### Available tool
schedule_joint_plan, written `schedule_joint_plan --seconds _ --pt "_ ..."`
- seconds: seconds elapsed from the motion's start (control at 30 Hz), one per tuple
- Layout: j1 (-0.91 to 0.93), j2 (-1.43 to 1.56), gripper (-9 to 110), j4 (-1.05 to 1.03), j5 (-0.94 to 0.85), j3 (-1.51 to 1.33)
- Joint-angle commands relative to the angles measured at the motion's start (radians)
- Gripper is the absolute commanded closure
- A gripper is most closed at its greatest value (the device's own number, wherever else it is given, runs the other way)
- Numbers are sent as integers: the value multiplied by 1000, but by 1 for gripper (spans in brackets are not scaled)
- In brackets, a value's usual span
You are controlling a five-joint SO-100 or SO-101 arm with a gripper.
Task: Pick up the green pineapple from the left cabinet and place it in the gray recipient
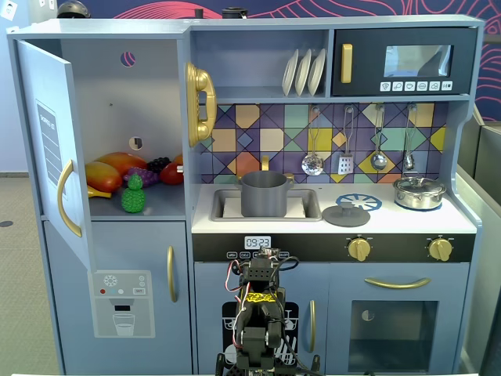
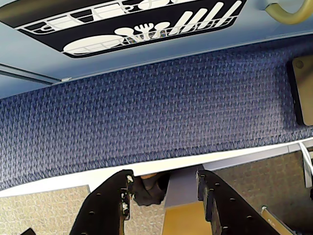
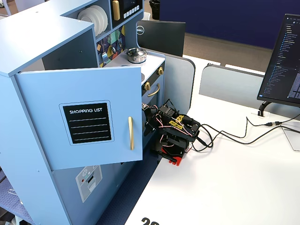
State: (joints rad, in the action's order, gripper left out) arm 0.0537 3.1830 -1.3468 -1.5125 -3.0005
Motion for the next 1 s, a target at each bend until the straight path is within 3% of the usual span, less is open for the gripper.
schedule_joint_plan --seconds 0.0,0.33,0.43,0.6,0.73,0.87,0.97 --pt "-8 -5 101 -183 0 -2" --pt "-11 -5 101 -183 -2 -2" --pt "-109 -6 102 -133 -55 3" --pt "-491 -8 102 276 51 144" --pt "-790 -3 102 670 3 273" --pt "-920 -126 102 1046 -100 327" --pt "-943 -192 102 1158 -115 371"
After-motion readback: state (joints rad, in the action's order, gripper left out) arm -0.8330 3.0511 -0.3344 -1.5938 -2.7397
